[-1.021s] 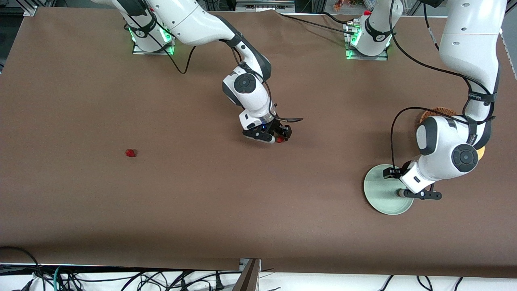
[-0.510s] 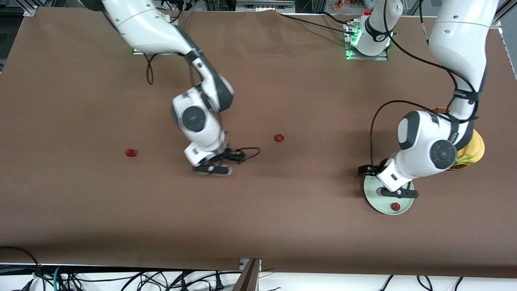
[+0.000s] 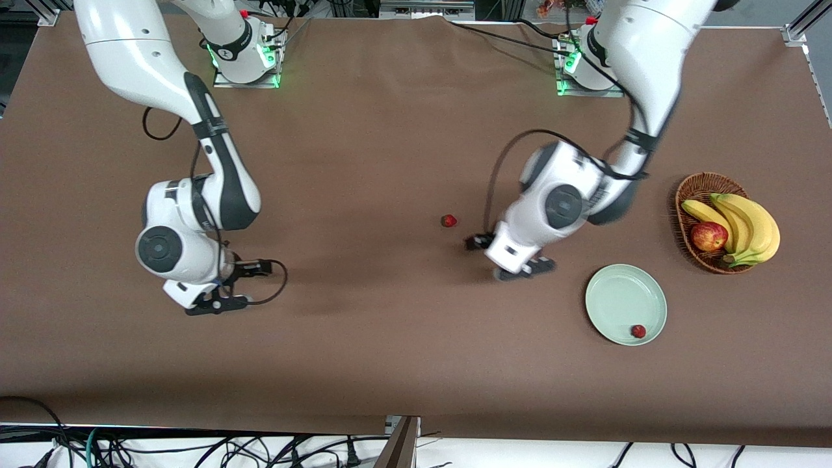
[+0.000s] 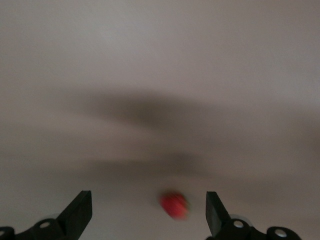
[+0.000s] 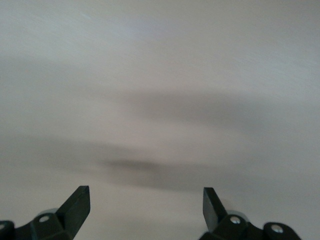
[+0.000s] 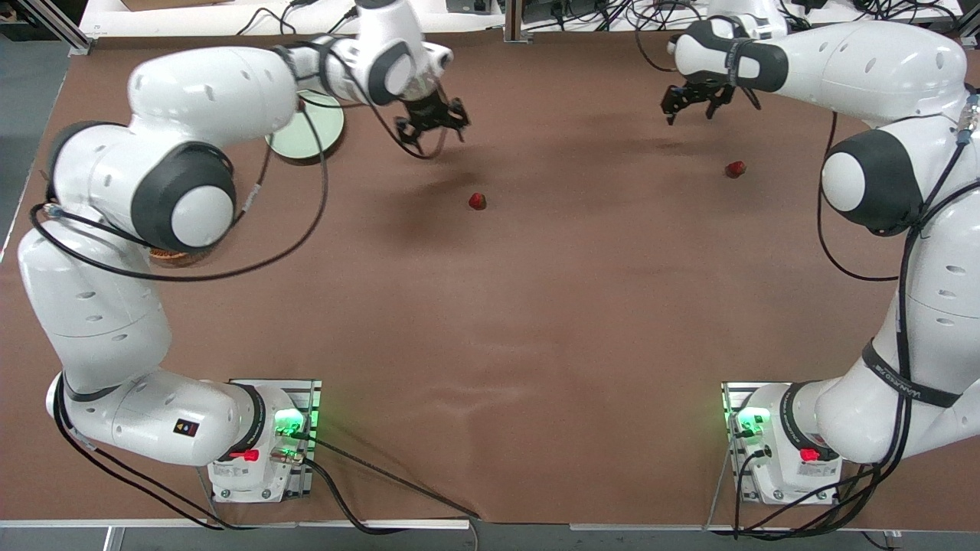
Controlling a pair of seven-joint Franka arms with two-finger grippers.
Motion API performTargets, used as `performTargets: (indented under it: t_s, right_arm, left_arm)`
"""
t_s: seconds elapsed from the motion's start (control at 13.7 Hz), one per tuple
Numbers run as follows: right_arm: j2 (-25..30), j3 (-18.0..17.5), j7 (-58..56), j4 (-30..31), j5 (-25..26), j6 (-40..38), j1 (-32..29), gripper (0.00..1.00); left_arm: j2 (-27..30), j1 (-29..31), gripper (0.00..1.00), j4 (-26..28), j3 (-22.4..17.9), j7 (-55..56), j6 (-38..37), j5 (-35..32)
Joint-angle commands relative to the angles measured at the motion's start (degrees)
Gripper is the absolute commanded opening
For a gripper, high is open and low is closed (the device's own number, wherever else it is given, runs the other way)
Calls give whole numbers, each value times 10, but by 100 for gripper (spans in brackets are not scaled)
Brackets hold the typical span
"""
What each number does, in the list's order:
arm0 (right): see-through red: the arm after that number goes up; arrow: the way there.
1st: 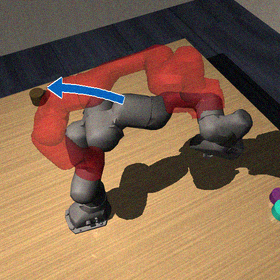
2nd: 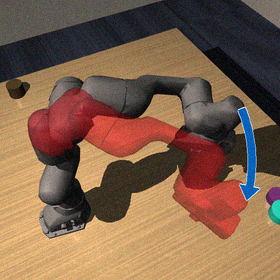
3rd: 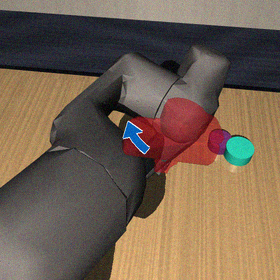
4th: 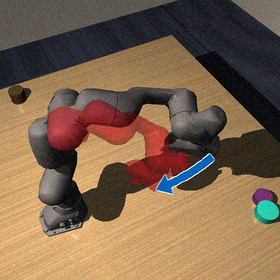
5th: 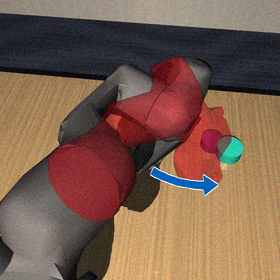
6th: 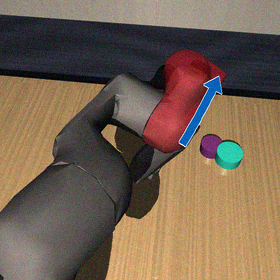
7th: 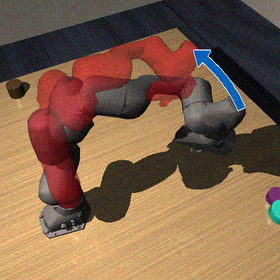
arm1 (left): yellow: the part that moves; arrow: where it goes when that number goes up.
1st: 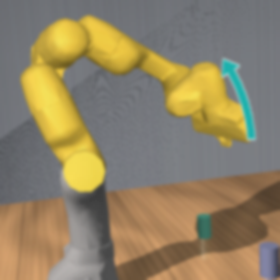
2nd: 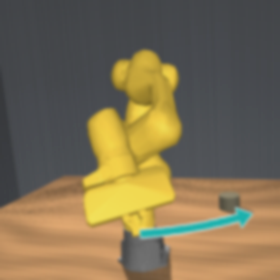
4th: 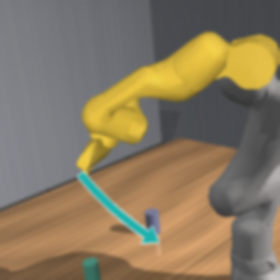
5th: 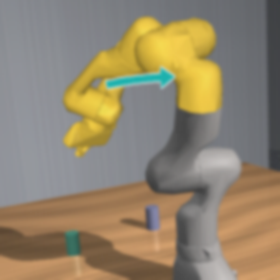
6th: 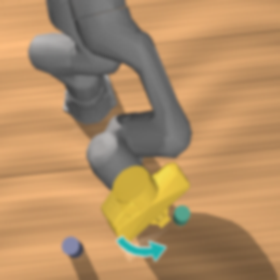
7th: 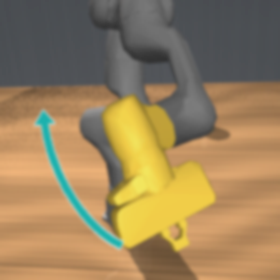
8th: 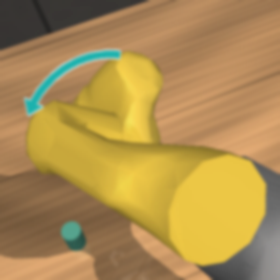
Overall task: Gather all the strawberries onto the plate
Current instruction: 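Release the strawberry mid-table with the right gripper while the left gripper returns, then grasp the middle strawberry with the left gripper while the right gripper grasps the last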
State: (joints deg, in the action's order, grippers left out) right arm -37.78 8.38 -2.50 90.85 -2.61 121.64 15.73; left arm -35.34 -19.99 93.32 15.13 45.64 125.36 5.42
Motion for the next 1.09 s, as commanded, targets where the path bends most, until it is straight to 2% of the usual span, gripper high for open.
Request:
performTargets:
  t_s: [0.0, 0.29, 0.44, 0.73, 0.8, 1.02]
  right_arm:
    - [36, 31, -53, 61, 4, 5, 4, 100]
    - [47, 66, -96, 129, 4, 62, 3, 100]
    - [56, 69, -97, 165, 3, 87, 3, 100]
    - [66, 69, -97, 200, 1, 109, -6, 100]
    - [66, 69, -98, 206, 1, 115, -7, 100]
    - [70, 69, -98, 227, 0, 140, -8, 100]
  left_arm:
    - [-31, -58, 100, -16, -14, 69, 8, -1]
    - [-62, -59, 100, 16, -12, 67, 65, -43]
    - [-68, -59, 100, 23, -12, 68, 70, -70]
    - [-68, -64, 100, 31, -11, 73, 66, -71]
    - [-65, -70, 93, 39, -11, 72, 66, -71]
    - [-64, -68, 36, 41, -11, 72, 65, -71]
